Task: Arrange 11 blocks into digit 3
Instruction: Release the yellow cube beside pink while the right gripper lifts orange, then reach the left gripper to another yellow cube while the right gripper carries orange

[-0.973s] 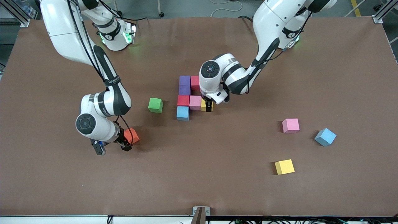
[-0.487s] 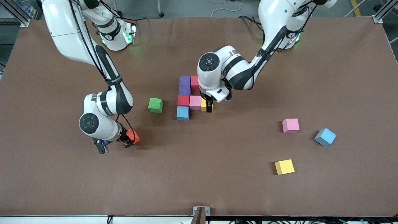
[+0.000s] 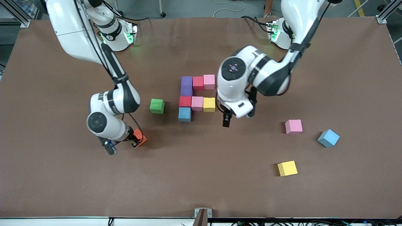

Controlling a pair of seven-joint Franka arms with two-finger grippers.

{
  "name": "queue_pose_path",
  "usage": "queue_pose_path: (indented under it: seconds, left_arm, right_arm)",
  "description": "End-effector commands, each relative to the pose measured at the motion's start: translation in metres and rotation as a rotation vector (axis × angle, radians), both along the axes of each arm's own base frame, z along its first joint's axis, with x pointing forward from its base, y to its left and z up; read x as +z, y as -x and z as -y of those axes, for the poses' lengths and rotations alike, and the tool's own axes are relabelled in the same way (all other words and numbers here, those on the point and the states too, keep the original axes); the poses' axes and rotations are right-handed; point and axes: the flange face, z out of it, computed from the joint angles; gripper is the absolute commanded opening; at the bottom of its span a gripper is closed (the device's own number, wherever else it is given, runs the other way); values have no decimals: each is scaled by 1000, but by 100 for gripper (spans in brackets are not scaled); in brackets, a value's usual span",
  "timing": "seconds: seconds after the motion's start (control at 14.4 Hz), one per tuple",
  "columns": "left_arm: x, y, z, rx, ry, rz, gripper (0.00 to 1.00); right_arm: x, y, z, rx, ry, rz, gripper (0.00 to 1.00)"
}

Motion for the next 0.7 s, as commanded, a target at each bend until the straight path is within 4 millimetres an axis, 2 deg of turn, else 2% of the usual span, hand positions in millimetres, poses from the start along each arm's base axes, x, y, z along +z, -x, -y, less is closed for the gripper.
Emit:
queue_pose_path:
  seconds: [0.0, 0.21, 0.35, 0.49, 0.63]
  left_arm:
    - [18, -27, -41, -145, -40, -39, 100]
    - [71, -49, -98, -316, -44, -3, 100]
    - [107, -60, -148, -429, -57, 22, 100]
    - [118, -62, -179, -548, -79, -21, 100]
    - [120, -69, -217, -674, -82, -65, 100]
  right_arm:
    - [24, 8, -57, 182, -26, 46, 0]
    - [33, 14, -86, 401, -53, 72, 0]
    - [37, 16, -106, 569, -66, 92, 0]
    - [45, 13, -128, 729, -76, 124, 0]
    - [43, 14, -145, 767, -70, 125, 0]
